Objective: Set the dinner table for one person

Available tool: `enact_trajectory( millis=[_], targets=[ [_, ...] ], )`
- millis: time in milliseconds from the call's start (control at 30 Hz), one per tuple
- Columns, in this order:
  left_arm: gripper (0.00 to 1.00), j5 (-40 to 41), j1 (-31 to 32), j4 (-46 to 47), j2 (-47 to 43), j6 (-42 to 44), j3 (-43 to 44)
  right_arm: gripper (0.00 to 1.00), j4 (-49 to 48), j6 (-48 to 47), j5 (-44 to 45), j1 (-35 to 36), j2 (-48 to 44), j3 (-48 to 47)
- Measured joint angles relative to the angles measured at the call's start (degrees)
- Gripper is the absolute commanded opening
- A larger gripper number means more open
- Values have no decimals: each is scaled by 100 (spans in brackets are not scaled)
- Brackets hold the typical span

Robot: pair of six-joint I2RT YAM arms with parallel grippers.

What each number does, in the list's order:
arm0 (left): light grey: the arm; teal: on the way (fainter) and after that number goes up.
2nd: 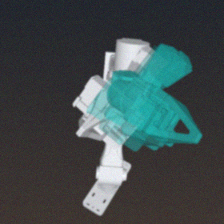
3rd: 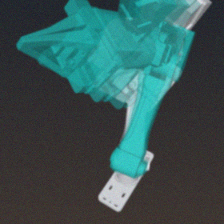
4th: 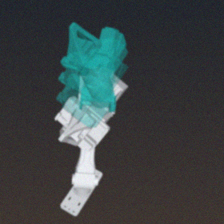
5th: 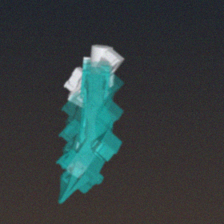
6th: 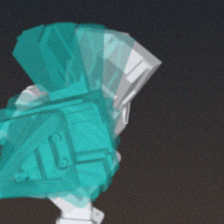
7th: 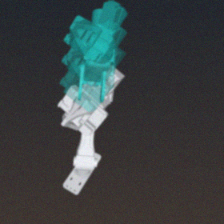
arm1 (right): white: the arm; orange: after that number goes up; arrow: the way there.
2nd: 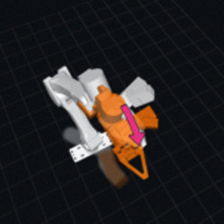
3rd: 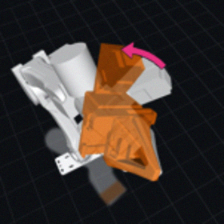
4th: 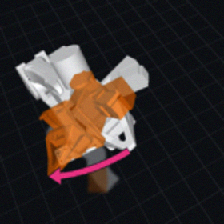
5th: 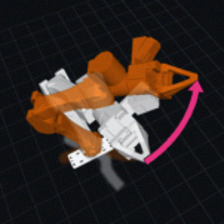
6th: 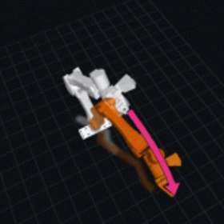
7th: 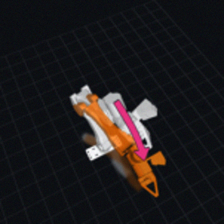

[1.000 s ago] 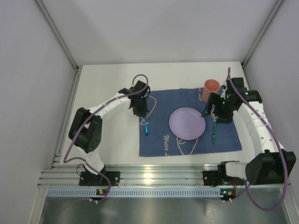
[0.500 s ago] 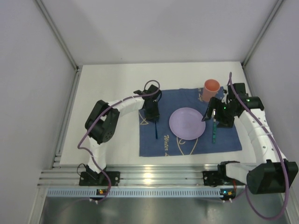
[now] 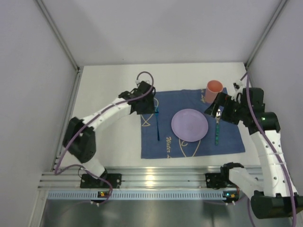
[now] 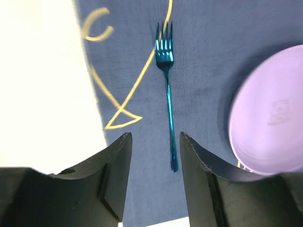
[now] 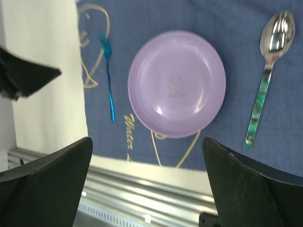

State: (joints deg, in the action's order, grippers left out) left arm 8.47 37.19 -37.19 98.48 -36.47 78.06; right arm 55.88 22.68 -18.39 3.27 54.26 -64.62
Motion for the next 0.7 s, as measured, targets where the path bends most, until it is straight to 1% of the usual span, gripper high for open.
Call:
enact_trajectory(
  millis=[67, 167, 200, 267, 300, 367, 433, 533, 600, 700],
  targets=[
    [50, 310, 0, 308, -922, 162, -535, 99, -358, 87, 101, 4, -387, 96],
    [51, 1005, 7, 1478, -2483, 586, -1871, 100, -997, 531, 734, 11, -1279, 634],
    [53, 1266, 4, 1991, -2994, 778, -2446, 100, -1104, 748, 1075, 11, -1585, 885],
    [64, 1764, -4, 2903, -3709, 1268, -3504, 100, -1169, 1134, 1698, 9, -2179, 1305],
    [66, 2068, -7, 3508, -3991, 1526, -4074, 100, -1150, 1266, 1910, 11, -2387, 1443],
    [70, 2520, -52, 4131, -4153, 1934, -4859, 100, -1128, 1497, 2232, 11, -2568, 1550],
    [70, 2841, -245, 4599, -4116, 2249, -5449, 100, -1113, 1626, 2378, 13, -2577, 1556],
    [71, 2863, -1067, 5077, -3895, 2509, -5890, 100, -1078, 1751, 2472, 37, -2579, 1561],
    [71, 2732, -1744, 5536, -3687, 2601, -6048, 100, -1043, 1770, 2472, 39, -2577, 1561],
    [71, 2400, -2415, 6255, -3287, 2684, -6175, 100, -1023, 1727, 2391, 52, -2577, 1561]
  ],
)
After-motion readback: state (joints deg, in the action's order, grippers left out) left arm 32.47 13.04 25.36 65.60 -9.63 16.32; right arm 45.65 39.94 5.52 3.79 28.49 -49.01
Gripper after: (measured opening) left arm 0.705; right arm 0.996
